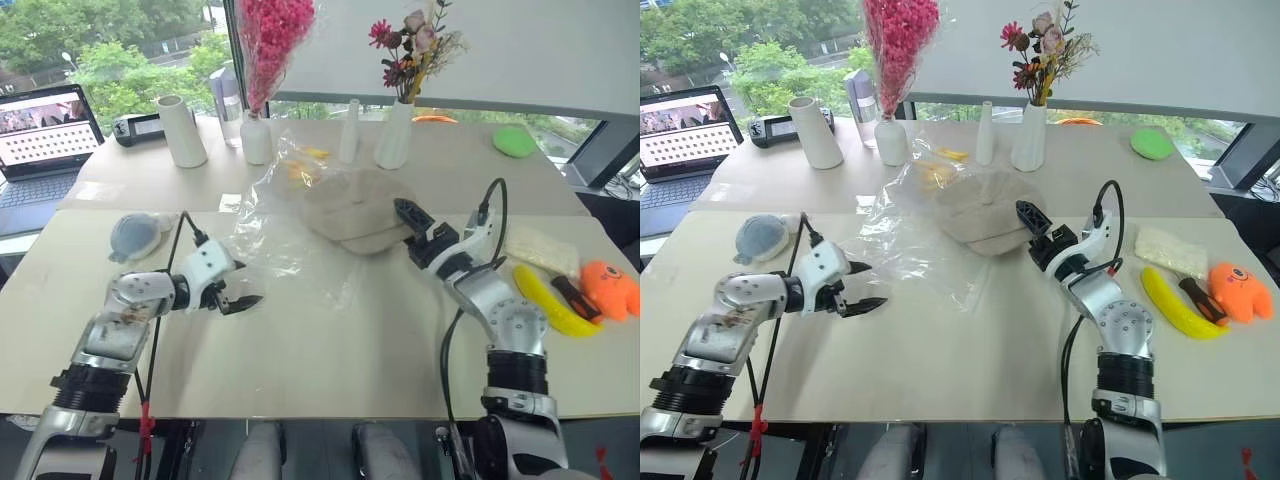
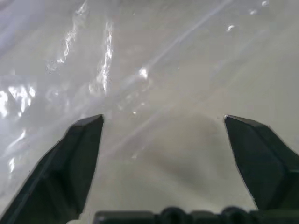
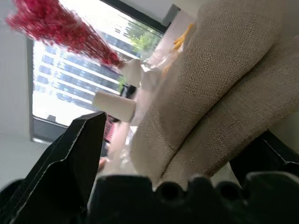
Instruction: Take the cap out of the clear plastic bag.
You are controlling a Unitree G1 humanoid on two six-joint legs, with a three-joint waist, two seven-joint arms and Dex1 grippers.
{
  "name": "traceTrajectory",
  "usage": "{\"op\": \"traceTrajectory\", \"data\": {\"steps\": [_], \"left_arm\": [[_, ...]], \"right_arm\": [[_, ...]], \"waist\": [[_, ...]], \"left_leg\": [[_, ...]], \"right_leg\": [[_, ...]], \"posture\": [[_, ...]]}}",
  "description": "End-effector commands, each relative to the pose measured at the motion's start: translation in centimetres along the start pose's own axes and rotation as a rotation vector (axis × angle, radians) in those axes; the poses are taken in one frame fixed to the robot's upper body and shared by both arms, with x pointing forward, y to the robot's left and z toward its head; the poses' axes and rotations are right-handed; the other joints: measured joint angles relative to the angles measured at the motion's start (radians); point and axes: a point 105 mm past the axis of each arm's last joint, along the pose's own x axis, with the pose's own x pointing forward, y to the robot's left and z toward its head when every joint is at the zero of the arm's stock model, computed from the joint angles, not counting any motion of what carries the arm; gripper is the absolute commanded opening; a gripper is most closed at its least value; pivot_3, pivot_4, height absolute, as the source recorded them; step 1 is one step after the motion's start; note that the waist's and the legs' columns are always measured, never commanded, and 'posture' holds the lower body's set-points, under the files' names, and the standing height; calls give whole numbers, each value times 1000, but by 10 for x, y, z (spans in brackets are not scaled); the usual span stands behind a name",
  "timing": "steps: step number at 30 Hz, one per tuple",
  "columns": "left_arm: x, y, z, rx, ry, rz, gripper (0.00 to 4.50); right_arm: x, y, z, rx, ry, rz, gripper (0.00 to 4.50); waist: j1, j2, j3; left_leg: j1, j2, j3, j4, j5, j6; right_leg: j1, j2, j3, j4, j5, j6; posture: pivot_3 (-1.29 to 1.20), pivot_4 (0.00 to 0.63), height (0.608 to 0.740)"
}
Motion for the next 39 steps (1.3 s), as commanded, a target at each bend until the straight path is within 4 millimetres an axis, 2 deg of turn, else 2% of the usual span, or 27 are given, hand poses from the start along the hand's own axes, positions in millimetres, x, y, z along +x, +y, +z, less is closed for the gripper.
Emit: {"op": "traceTrajectory", "data": {"steps": [1,3,6,9,13,16,21,23,24,26,27,30,33,39], "left_arm": [[-26,12,22,-121,-166,54,4438],[-36,20,26,-162,-215,106,4438],[-54,32,38,-264,-352,185,4438],[-61,38,44,-326,-449,256,4438],[-67,53,35,-330,-445,432,4438],[-70,54,24,-367,-451,509,4438],[-76,51,5,-309,-500,771,4438],[-74,51,-12,-293,-424,874,4438],[-72,49,-25,-296,-378,922,4438],[-66,43,-47,-304,-323,956,4438],[-62,38,-60,-254,-271,967,4438],[-54,27,-79,-184,-221,965,4438],[-48,17,-85,-232,-255,948,4438],[-33,11,-72,-258,-346,891,4438]], "right_arm": [[-17,9,-4,-206,131,37,4500],[-28,2,0,-281,164,7,4500],[-46,-13,17,-376,173,-59,4500],[-54,-26,32,-408,148,-122,4500],[-58,-39,37,-502,146,-184,4500],[-56,-32,35,-652,88,-165,4500],[-62,-47,31,-650,-88,-283,4500],[-66,-49,23,-707,-110,-304,4500],[-68,-58,18,-726,-109,-352,4500],[-72,-70,8,-770,-127,-417,4500],[-75,-78,0,-809,-130,-449,4500],[-80,-88,-11,-879,-135,-494,4500],[-86,-96,-16,-947,-143,-541,4500],[-89,-100,-13,-1039,-167,-569,4500]], "waist": [[0,0,0],[0,0,0],[2,0,0],[3,0,0],[5,-1,0],[5,-1,0],[10,-1,0],[17,-1,-1],[21,-1,-1],[26,-1,-1],[27,-1,-2],[27,-1,-3],[28,-1,-7],[30,-1,-15]], "left_leg": [[0,0,0,0,0,0],[0,0,-1,-1,0,0],[2,0,0,-1,0,0],[3,0,0,1,0,0],[3,0,1,1,0,0],[3,0,1,0,0,0],[3,0,2,1,0,0],[3,0,2,1,0,-1],[3,0,2,2,0,-1],[3,0,2,1,0,-1],[3,0,2,1,0,-1],[3,0,3,1,0,-1],[3,0,3,1,0,-1],[3,0,4,1,0,-1]], "right_leg": [[0,0,0,0,0,0],[0,1,-1,0,-1,0],[1,0,0,0,-3,4],[2,0,0,0,-4,6],[2,0,0,0,-4,5],[2,0,0,0,-3,5],[3,0,2,0,-1,3],[3,0,2,-1,0,2],[3,0,2,-1,0,2],[3,0,2,-1,0,2],[3,0,2,-1,0,3],[3,0,2,-2,-1,2],[3,-1,2,-3,-3,-1],[4,-1,2,-4,-4,-3]], "posture": [[0,150,740],[0,150,740],[0,150,740],[0,150,740],[0,150,740],[0,150,740],[0,150,740],[0,150,740],[0,150,740],[0,150,740],[0,150,740],[0,150,740],[0,150,740],[0,150,740]]}}
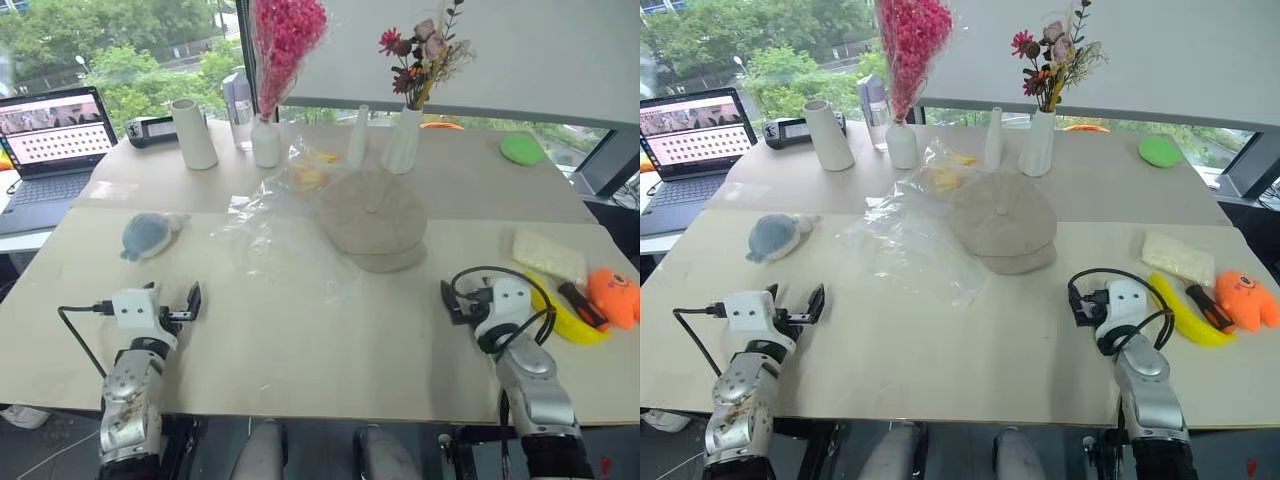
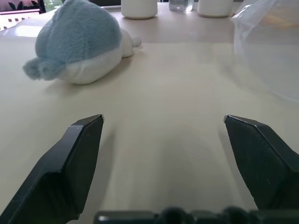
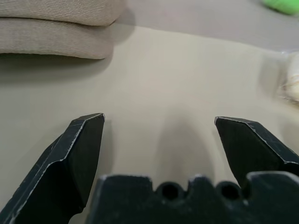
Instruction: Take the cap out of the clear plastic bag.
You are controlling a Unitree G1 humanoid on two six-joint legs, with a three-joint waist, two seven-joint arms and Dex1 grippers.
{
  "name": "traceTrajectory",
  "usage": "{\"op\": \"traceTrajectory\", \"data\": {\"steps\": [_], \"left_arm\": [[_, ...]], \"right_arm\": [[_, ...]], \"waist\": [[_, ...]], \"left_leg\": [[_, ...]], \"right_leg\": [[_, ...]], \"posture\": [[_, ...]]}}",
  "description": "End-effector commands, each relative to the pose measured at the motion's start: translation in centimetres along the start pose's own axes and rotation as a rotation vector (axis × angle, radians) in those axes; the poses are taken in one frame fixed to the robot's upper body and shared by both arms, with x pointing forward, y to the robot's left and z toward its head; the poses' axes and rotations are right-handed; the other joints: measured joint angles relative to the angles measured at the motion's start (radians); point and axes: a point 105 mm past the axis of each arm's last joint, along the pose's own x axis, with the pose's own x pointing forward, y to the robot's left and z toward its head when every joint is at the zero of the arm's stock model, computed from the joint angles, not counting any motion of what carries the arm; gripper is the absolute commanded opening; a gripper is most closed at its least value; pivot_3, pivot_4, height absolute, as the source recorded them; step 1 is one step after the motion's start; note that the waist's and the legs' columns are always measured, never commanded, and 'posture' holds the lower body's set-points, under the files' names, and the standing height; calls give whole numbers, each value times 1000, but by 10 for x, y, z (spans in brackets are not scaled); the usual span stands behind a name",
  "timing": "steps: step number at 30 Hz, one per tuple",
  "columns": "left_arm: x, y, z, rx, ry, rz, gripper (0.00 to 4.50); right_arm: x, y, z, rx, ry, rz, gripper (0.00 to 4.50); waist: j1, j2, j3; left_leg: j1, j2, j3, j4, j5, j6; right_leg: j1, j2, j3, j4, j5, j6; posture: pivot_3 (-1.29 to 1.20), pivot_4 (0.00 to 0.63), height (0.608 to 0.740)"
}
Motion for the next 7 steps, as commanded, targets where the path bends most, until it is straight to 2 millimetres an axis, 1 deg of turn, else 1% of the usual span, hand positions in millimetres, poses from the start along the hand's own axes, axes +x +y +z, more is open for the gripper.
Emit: {"op": "traceTrajectory", "data": {"steps": [1,3,7], "left_arm": [[5,-17,11,-38,-57,-55,4438],[6,-18,13,-46,-71,-54,4438],[10,-16,17,-31,-98,-35,4438]], "right_arm": [[-1,-5,1,-47,-30,-26,4500],[-1,-5,1,-37,-38,-28,4500],[-1,-3,1,-15,-46,-25,4500]], "waist": [[1,0,-1],[0,0,-3],[-1,0,-4]], "left_leg": [[0,0,0,0,0,0],[0,0,0,0,0,0],[0,0,0,0,0,0]], "right_leg": [[0,0,0,0,0,0],[0,0,0,0,-1,2],[0,1,0,0,-1,2]], "posture": [[0,150,740],[0,150,740],[0,150,740]]}}
